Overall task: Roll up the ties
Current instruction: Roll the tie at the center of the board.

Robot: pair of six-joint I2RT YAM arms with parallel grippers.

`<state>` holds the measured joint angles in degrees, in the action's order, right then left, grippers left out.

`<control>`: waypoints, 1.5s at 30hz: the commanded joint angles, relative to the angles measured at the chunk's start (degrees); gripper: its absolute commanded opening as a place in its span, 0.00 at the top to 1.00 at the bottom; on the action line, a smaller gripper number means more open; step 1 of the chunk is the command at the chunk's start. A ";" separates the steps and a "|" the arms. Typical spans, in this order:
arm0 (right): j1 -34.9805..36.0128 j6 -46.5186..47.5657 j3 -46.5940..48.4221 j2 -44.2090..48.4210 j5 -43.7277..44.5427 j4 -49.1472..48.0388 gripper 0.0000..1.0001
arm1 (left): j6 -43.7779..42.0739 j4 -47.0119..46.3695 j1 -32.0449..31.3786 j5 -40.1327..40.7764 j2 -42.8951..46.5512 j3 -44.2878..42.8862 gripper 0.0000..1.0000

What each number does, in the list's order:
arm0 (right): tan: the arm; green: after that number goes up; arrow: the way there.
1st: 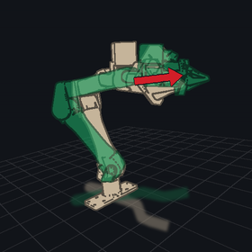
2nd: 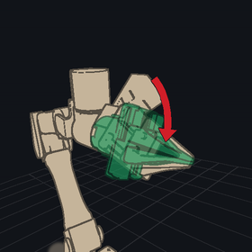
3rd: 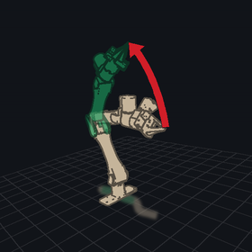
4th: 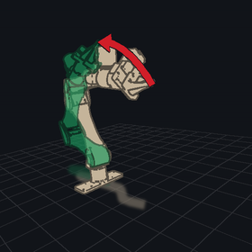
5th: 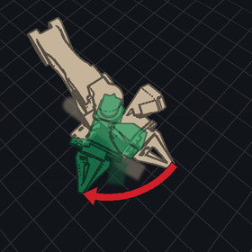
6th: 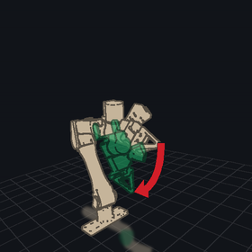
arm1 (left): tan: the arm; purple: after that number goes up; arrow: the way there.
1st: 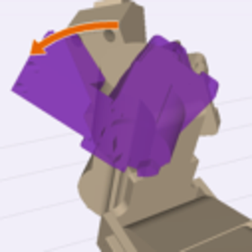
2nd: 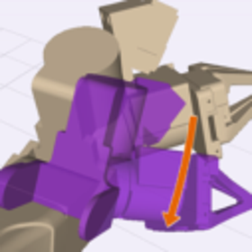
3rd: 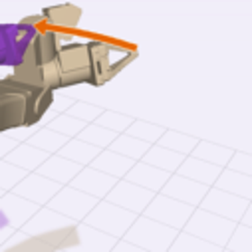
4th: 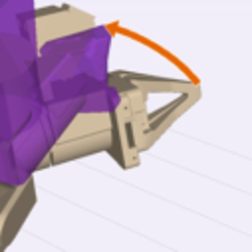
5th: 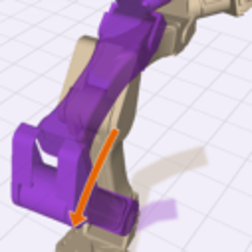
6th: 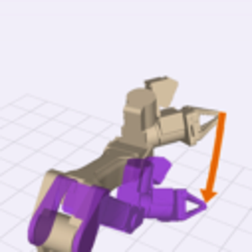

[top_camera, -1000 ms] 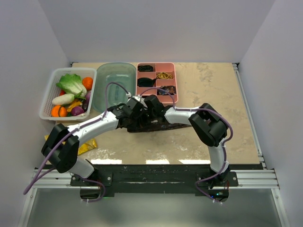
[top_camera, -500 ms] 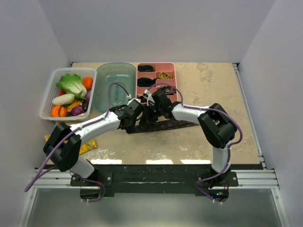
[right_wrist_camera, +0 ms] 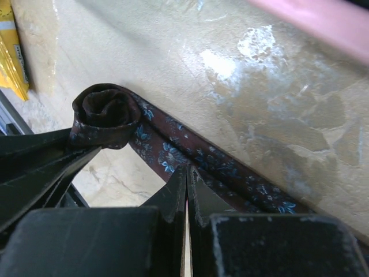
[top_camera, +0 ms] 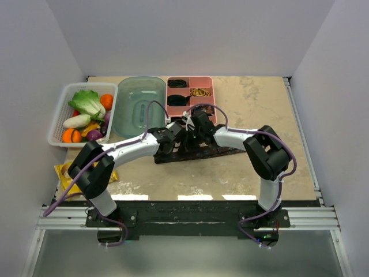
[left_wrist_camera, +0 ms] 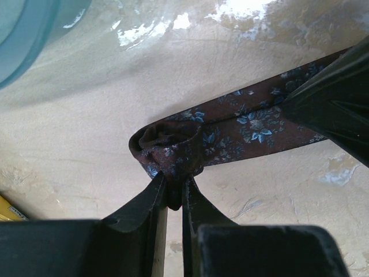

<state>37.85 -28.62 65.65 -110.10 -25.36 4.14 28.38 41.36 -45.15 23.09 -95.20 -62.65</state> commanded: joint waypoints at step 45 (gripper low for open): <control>-0.14 2.17 -2.19 1.21 2.25 0.25 1.00 | 1.06 -1.11 -2.49 -8.23 -5.00 -10.39 0.60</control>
<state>37.54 -27.38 63.83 -110.08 -23.66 5.15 29.36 43.20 -47.00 18.11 -102.85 -70.65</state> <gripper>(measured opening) 0.006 0.407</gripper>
